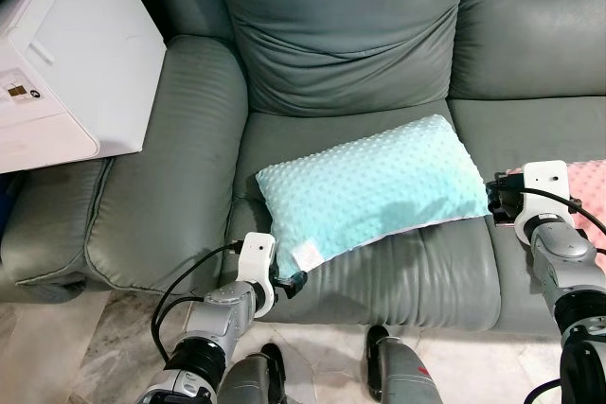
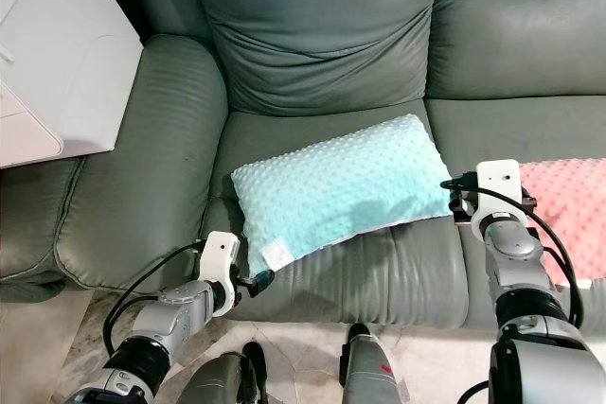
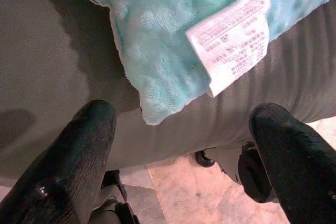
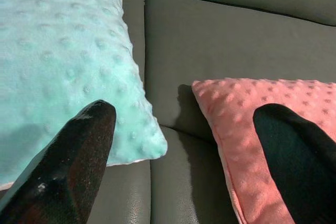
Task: Move the pillow to the sofa
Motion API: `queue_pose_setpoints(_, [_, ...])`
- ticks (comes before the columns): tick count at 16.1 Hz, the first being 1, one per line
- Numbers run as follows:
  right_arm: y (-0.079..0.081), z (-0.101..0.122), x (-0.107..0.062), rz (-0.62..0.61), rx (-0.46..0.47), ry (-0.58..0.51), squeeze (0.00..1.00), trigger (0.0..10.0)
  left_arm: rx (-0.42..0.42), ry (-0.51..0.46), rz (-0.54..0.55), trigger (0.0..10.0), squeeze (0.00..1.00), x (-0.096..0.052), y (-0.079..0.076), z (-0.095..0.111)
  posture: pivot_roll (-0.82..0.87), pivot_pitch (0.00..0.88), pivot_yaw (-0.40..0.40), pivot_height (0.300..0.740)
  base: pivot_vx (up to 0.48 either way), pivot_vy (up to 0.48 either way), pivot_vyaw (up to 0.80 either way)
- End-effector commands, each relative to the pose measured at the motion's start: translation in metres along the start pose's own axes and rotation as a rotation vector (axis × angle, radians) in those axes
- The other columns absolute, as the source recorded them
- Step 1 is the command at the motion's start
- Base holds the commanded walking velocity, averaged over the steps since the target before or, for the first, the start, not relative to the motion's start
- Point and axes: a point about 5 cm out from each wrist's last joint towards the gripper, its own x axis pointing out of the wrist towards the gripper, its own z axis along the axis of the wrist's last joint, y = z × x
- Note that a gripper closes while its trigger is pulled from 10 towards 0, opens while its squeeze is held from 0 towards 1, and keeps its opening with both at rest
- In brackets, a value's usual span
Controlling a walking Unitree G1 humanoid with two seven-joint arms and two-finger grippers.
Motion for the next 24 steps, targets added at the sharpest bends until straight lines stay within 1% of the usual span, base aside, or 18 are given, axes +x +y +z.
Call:
queue_pose_setpoints(1, [-0.003,-0.008,-0.002,-0.01,0.013,0.029,0.0,10.0,-0.006,0.04,0.014,10.0,0.0,-0.003,0.006,-0.011,-0.06,0.342,0.159,0.74,0.0,0.0,0.0])
queue_pose_setpoints(14, [-0.004,-0.009,-0.002,-0.01,0.018,0.035,0.0,10.0,-0.004,0.042,0.016,10.0,0.0,-0.004,0.006,-0.011,-0.06,0.345,0.162,0.74,0.0,0.0,0.0])
queue_pose_setpoints(15, [0.017,-0.01,0.001,0.033,0.035,0.053,0.0,10.0,-0.015,-0.008,0.04,10.0,0.0,-0.008,0.009,-0.001,0.0,0.357,0.183,0.74,0.0,0.0,0.0])
queue_pose_setpoints(16, [0.046,-0.009,0.002,0.087,0.049,0.072,0.0,10.0,-0.027,-0.084,0.074,10.0,0.0,-0.014,0.014,0.014,0.0,0.354,0.184,0.74,0.0,0.0,0.0])
queue_pose_setpoints(17, [0.044,-0.008,0.002,0.077,0.036,0.069,0.0,10.0,-0.025,-0.082,0.074,10.0,0.0,-0.013,0.014,0.015,0.0,0.351,0.183,0.74,0.0,0.0,0.0])
queue_pose_setpoints(19, [0.036,-0.004,0.003,0.046,-0.031,0.043,0.0,10.0,-0.015,-0.066,0.076,10.0,0.0,-0.013,0.014,0.014,0.0,0.35,0.178,0.74,0.0,0.0,0.0])
queue_pose_setpoints(21, [0.034,-0.004,0.003,0.037,-0.04,0.041,0.0,10.0,-0.004,-0.051,0.086,10.0,0.0,-0.012,0.015,0.012,-0.01,0.352,0.175,0.74,0.0,0.0,0.0])
queue_pose_setpoints(23, [0.031,-0.009,0.002,0.028,-0.067,0.056,0.0,10.0,-0.012,-0.039,0.089,10.0,0.0,-0.013,0.01,0.009,-0.01,0.36,0.172,0.74,0.0,0.0,0.0])
queue_pose_setpoints(24, [0.026,-0.013,0.0,0.02,-0.074,0.064,0.0,10.0,-0.021,-0.04,0.088,10.0,0.0,-0.013,0.006,0.009,0.0,0.364,0.176,0.74,0.0,0.0,0.0])
